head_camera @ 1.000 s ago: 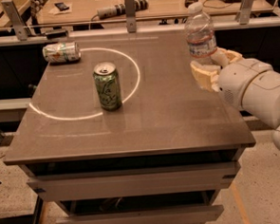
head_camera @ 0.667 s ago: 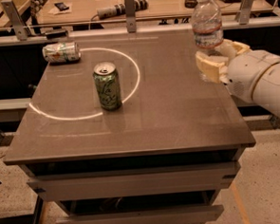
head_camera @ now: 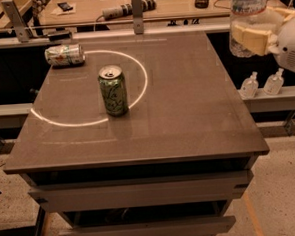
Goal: Knock coke can over
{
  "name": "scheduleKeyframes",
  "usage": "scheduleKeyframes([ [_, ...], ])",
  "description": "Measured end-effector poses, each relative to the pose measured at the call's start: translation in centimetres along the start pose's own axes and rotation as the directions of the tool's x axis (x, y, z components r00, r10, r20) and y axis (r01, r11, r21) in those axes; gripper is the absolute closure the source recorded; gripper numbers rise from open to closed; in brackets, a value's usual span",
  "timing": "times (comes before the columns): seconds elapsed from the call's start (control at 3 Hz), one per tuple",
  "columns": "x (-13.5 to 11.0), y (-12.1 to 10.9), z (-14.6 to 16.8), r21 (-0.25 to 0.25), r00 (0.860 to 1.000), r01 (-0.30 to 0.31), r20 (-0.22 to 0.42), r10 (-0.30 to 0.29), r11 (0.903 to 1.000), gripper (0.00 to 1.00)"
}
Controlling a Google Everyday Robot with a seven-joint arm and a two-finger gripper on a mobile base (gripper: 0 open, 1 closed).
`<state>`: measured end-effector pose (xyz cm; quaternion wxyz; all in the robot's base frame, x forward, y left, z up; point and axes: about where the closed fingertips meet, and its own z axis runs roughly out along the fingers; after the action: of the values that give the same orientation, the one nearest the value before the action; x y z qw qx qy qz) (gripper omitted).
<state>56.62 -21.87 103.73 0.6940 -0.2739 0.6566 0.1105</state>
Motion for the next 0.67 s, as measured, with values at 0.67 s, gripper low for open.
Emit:
scheduleKeyframes([
  [0.67, -0.96, -1.34, -0.83, -0.142, 0.998, -0.016, -0.055, 0.008, 0.9897, 1.00],
])
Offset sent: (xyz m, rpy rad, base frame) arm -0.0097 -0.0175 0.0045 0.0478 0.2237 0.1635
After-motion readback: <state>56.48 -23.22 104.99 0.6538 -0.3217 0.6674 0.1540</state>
